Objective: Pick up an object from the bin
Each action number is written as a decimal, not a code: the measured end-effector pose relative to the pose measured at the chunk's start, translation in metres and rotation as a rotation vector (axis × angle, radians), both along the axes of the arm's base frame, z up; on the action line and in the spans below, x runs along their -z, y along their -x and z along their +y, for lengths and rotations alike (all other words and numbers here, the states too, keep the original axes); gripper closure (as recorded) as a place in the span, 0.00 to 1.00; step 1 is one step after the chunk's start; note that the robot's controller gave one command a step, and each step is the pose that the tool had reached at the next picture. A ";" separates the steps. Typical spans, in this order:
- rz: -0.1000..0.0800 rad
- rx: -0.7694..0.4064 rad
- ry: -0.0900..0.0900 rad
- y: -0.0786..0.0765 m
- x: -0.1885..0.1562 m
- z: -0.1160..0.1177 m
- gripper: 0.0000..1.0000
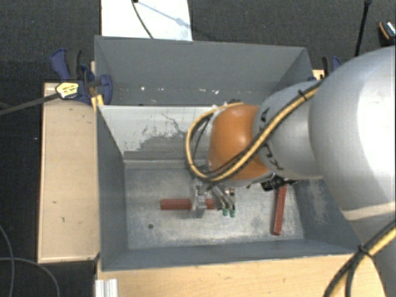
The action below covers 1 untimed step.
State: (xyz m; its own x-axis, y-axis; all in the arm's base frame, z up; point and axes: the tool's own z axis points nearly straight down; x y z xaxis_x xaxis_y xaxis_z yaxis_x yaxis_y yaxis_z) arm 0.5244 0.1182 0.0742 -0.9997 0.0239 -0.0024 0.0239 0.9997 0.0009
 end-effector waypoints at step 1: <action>-0.007 0.008 -0.002 -0.001 -0.151 -0.009 1.00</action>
Offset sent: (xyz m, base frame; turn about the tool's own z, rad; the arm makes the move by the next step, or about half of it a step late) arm -0.0011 -0.0095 0.1461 0.0133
